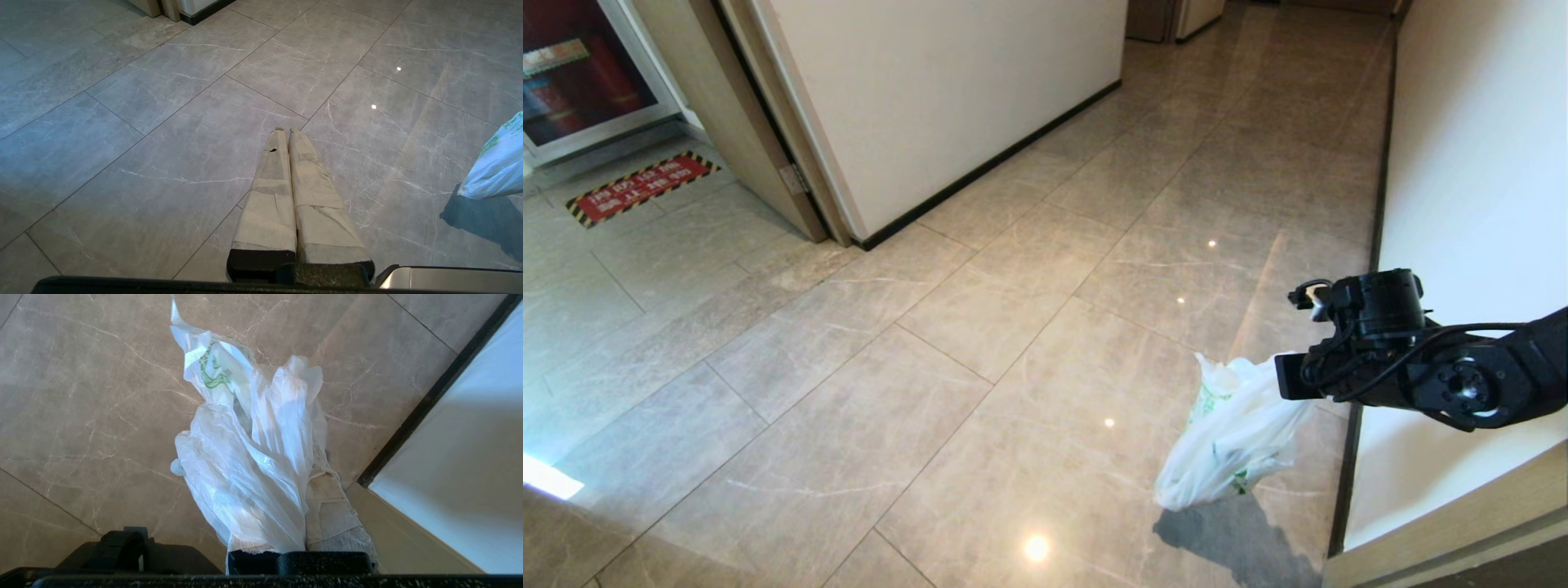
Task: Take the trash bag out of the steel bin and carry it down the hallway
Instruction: Put the trash bag at the door
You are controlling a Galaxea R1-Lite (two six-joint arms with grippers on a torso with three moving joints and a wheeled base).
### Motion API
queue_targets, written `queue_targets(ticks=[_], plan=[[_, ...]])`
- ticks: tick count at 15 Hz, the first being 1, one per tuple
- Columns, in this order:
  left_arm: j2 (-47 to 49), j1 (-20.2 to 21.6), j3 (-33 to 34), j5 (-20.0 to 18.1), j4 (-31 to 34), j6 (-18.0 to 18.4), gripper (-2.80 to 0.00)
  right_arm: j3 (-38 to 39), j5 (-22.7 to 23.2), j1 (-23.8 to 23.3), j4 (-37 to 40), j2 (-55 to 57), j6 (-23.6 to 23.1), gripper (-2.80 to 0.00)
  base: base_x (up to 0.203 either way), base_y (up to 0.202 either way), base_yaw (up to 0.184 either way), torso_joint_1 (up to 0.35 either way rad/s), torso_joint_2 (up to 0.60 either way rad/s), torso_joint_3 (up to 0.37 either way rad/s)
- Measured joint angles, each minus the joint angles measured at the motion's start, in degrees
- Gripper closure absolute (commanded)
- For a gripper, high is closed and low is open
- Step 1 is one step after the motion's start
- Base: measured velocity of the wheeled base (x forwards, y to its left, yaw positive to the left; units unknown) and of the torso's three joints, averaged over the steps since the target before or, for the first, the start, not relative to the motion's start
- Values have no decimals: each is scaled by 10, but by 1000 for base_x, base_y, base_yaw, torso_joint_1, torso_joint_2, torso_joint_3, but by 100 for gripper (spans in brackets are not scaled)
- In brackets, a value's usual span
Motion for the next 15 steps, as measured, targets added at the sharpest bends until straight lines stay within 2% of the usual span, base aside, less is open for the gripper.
queue_targets(ticks=[4, 7, 10, 11, 15], plan=[[0, 0, 0, 0, 0, 0, 0, 27, -2, 2, -88, 54, -6, 0, 0, 0, 0, 0, 0, 0], [0, 0, 0, 0, 0, 0, 0, 46, -8, 4, -167, 99, -37, 0, 0, 0, 0, 0, 0, 0], [0, 0, 0, 0, 0, 0, 0, 48, -8, 4, -178, 130, -65, 0, 0, 0, 0, 0, 0, 0], [0, 0, 0, 0, 0, 0, 0, 49, -9, 4, -191, 142, -70, -280, 0, 0, 0, 0, 0, 0], [0, 0, 0, 0, 0, 0, 0, 31, -15, 4, -213, 167, -76, -280, 0, 0, 0, 0, 0, 0]])
